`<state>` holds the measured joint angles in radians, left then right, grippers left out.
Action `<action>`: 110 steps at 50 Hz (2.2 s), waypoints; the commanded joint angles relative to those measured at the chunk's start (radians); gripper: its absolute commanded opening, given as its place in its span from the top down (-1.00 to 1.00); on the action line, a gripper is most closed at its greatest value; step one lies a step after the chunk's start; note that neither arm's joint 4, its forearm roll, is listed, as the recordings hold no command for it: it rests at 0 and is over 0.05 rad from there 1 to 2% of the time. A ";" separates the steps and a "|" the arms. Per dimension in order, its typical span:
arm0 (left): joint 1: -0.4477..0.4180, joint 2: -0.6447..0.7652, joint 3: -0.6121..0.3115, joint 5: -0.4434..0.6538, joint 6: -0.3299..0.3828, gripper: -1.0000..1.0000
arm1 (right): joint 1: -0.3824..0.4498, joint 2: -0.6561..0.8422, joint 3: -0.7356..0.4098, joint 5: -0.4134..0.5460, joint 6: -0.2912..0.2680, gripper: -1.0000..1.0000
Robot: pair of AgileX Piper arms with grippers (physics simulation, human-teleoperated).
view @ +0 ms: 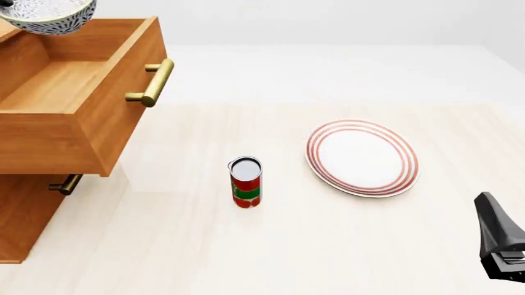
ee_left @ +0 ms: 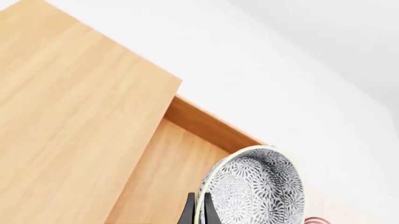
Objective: Put the bowl in the top drawer of the cabinet.
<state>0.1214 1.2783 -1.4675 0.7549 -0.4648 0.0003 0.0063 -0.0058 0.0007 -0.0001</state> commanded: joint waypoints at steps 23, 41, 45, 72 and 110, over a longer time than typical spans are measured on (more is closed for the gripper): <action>0.014 0.005 0.078 -0.042 0.045 1.00 | 0.000 0.000 0.000 0.000 0.000 -1.00; 0.016 0.021 0.110 -0.071 0.058 1.00 | 0.000 0.000 0.000 0.000 0.000 -1.00; 0.019 0.025 0.121 -0.079 0.062 1.00 | 0.000 0.000 0.000 0.000 0.000 -1.00; 0.031 0.054 0.171 -0.127 0.090 1.00 | 0.000 0.000 0.000 0.000 0.000 -1.00; 0.034 0.083 0.204 -0.164 0.101 1.00 | 0.000 0.000 0.000 0.000 0.000 -1.00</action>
<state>0.1534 1.3586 -1.2663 0.6005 -0.3705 0.0003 0.0063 -0.0057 0.0007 -0.0001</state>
